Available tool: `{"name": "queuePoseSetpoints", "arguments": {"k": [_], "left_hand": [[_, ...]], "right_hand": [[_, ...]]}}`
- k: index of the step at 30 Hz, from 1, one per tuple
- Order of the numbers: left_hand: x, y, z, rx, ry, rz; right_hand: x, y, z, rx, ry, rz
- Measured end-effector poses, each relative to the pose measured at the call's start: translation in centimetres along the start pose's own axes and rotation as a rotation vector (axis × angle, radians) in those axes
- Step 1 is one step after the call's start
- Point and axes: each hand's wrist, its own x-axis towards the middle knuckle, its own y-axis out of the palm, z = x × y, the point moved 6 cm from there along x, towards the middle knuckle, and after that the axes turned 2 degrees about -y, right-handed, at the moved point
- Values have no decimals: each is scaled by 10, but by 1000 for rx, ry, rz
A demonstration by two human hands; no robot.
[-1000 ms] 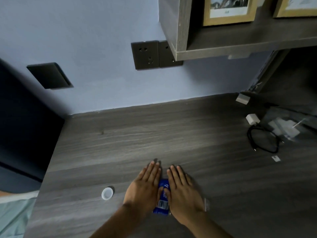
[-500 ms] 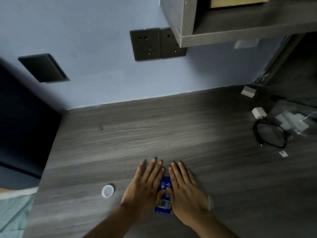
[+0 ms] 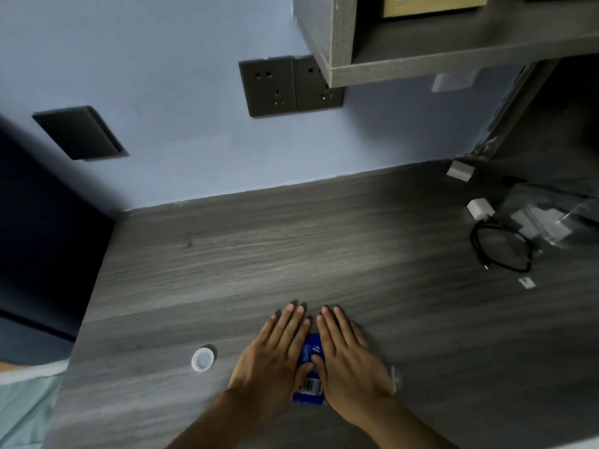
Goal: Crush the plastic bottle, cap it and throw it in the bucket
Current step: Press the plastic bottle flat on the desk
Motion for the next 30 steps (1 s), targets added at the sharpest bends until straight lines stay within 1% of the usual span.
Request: {"name": "queuePoseSetpoints", "arguments": {"k": [1, 3, 5, 7, 8, 10, 12, 14, 17, 20, 23, 25, 27, 28, 30], "left_hand": [[0, 4, 0, -27, 6, 34], [-2, -4, -2, -113, 20, 48], [-6, -9, 2, -201, 1, 16], [-5, -2, 6, -325, -16, 33], [-5, 1, 8, -355, -29, 13], [-4, 0, 9, -323, -48, -21], [1, 3, 10, -315, -77, 38], [7, 3, 9, -324, -91, 89], [11, -2, 9, -379, -58, 123], [6, -8, 11, -498, -39, 146], [-1, -13, 13, -652, -76, 159], [-6, -16, 15, -742, -140, 146], [-12, -15, 24, -849, -282, 131], [-16, -12, 28, -926, -349, 130], [-22, -10, 32, -1079, -403, 115]], "right_hand": [[0, 0, -1, 1, 10, 3], [-1, -1, -1, -16, 19, -4], [2, 6, 2, -60, -59, -24], [1, 14, 2, -35, -86, 0], [1, 15, 1, -43, -92, 0], [0, 13, 0, -45, -80, -2], [0, 11, -1, -28, -75, -22], [0, 13, 0, -41, -82, -2], [-1, 10, 2, -75, -88, 17], [-7, -8, 3, -58, -79, -87], [-13, -25, 8, -36, -144, -249], [-18, -32, 4, 9, -111, -317], [-26, -35, -6, 109, -31, -380], [-31, -35, -12, 208, 24, -391], [-41, -29, -28, 467, 175, -426]]}}
